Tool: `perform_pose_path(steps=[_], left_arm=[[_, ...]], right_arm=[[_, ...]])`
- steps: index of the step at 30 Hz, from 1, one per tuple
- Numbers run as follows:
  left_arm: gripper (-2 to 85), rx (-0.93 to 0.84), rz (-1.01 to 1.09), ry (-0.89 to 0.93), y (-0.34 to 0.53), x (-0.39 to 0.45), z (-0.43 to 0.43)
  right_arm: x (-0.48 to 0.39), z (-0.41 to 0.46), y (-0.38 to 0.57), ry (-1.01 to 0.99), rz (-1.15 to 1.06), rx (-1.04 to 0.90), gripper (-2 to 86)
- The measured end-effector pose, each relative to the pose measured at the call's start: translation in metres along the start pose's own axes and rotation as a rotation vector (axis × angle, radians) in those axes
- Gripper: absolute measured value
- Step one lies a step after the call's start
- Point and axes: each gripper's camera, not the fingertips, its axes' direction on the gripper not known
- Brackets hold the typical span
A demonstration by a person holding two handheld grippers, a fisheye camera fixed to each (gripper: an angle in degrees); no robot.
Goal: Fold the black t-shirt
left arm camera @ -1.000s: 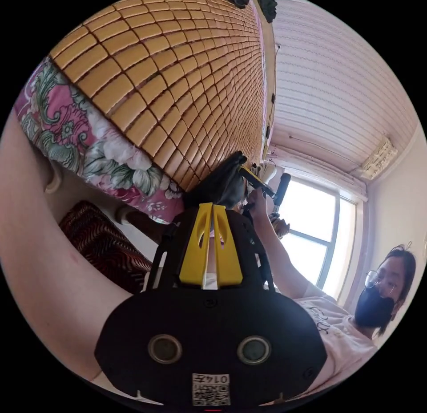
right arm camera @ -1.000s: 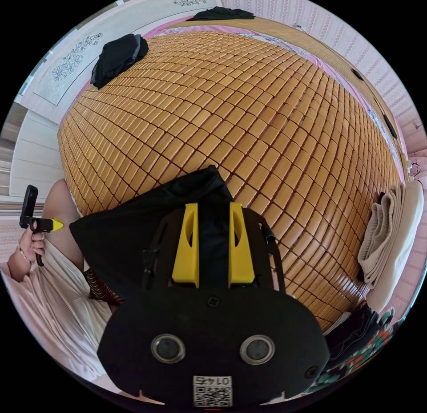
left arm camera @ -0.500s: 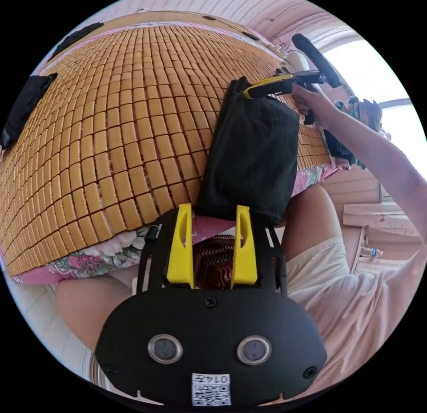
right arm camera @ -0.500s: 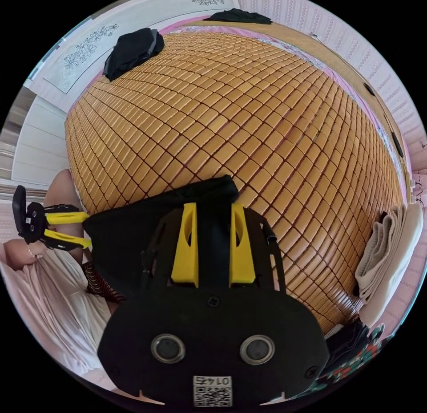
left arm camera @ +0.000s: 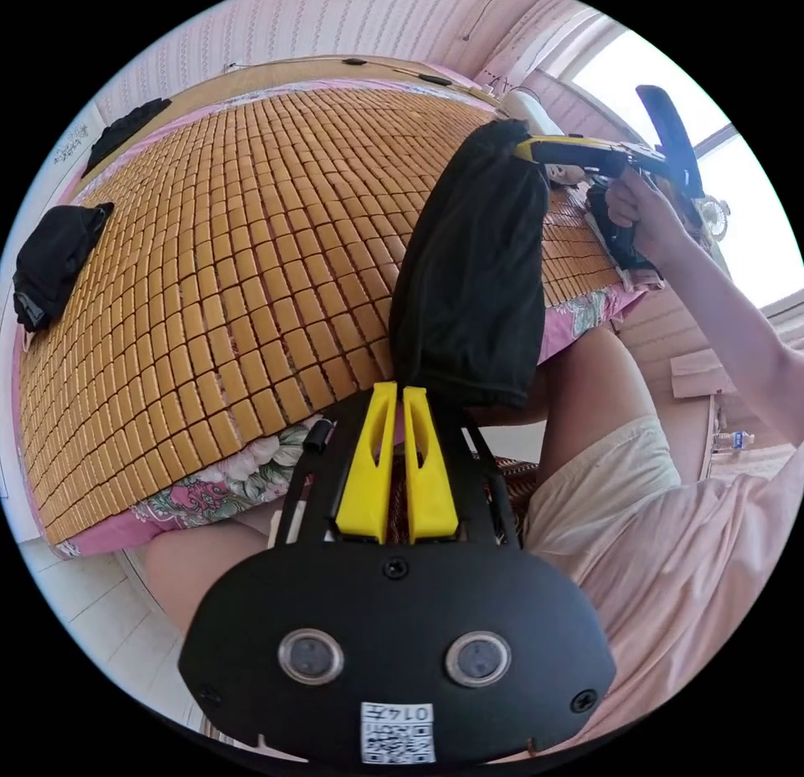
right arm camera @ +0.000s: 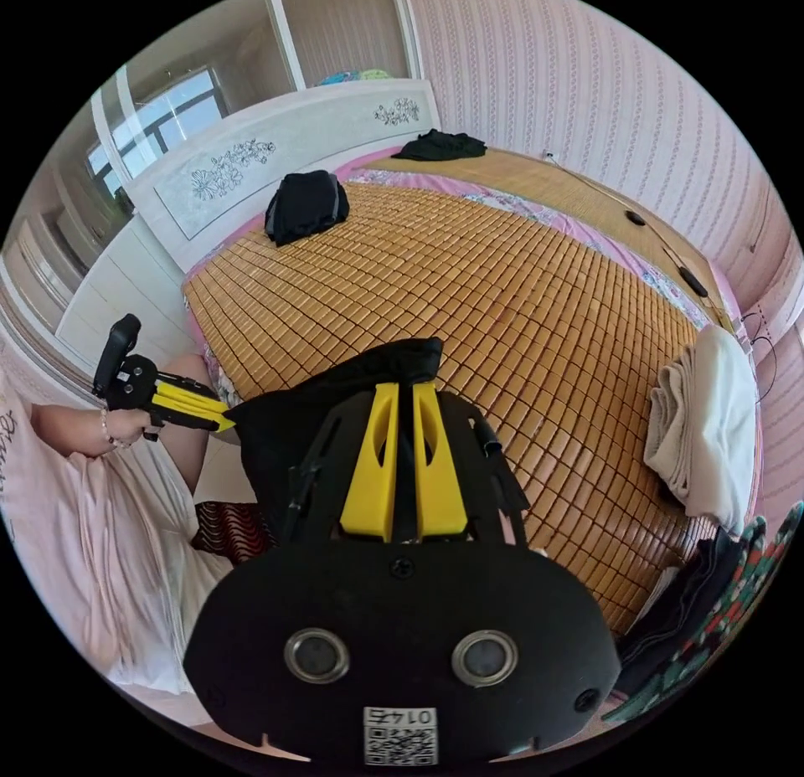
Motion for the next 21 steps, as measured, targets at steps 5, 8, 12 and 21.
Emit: perform_pose_path(steps=[5,8,12,21], left_arm=[[-1.0,0.092,0.073,-0.038,0.006,0.040,-0.035],[-1.0,0.139,0.098,-0.037,0.005,0.061,-0.057],[-1.0,0.225,0.148,-0.051,-0.013,0.087,-0.095],[-1.0,0.412,0.306,-0.007,-0.129,0.142,-0.180]], right_arm=[[-0.017,-0.086,0.037,0.045,0.031,0.132,1.8],[-0.024,-0.126,0.052,0.080,0.040,0.203,1.8],[-0.020,-0.171,0.057,0.168,0.061,0.291,1.8],[0.089,-0.233,0.010,0.362,0.155,0.304,2.0]])
